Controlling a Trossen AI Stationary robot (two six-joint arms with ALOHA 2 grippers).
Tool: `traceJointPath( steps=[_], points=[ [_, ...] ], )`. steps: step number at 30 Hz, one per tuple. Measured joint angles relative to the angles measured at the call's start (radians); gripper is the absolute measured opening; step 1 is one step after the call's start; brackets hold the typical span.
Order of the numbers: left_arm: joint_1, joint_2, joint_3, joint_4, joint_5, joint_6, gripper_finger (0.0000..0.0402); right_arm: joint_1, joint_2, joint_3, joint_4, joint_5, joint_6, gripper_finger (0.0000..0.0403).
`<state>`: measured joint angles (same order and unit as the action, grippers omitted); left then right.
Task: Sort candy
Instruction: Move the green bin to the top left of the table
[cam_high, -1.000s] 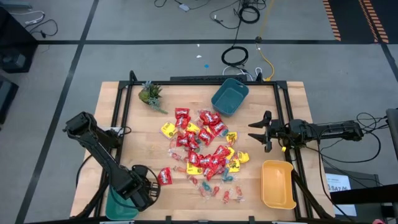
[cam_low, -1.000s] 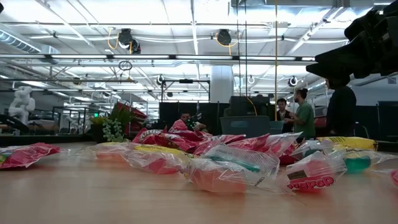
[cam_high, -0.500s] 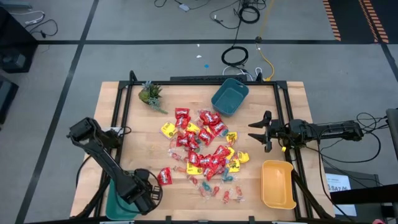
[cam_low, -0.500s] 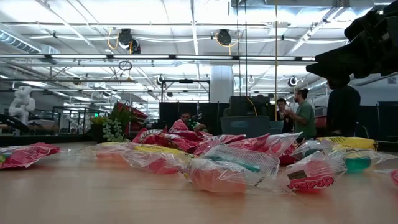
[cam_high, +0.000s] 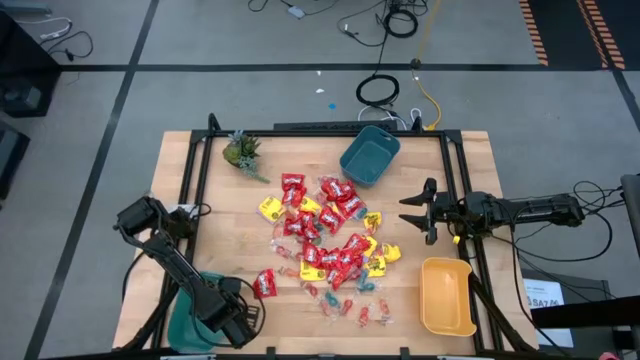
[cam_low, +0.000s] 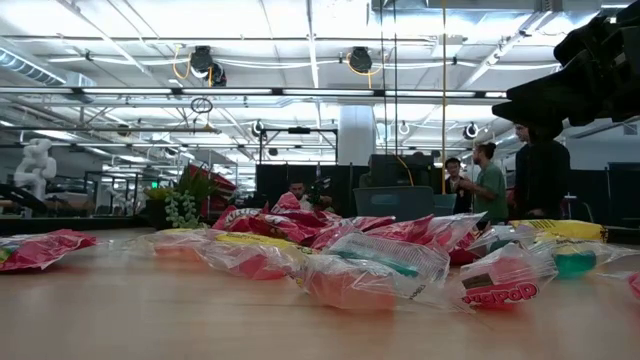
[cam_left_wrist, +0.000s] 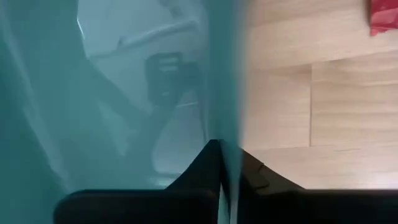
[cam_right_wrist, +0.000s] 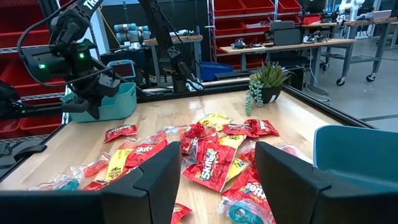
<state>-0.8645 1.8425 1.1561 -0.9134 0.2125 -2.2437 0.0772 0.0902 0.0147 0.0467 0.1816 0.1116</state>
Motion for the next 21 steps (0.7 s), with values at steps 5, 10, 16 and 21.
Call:
traceJointPath(
  steps=[5, 10, 16, 21],
  points=[
    [0.001, 0.000, 0.000, 0.011, 0.000, 0.000, 0.0007, 0.000, 0.000, 0.000, 0.000, 0.000, 0.000, 0.0196],
    [0.003, -0.004, 0.045, -0.009, -0.031, 0.001, 0.0006, 0.000, 0.000, 0.000, 0.000, 0.000, 0.000, 0.0196],
    [0.035, -0.040, 0.173, -0.213, -0.063, 0.023, 0.0006, 0.000, 0.000, 0.000, 0.000, 0.000, 0.000, 0.0196],
    [0.114, -0.081, 0.294, -0.465, -0.169, 0.084, 0.0006, 0.000, 0.000, 0.000, 0.000, 0.000, 0.000, 0.0196]
  ],
)
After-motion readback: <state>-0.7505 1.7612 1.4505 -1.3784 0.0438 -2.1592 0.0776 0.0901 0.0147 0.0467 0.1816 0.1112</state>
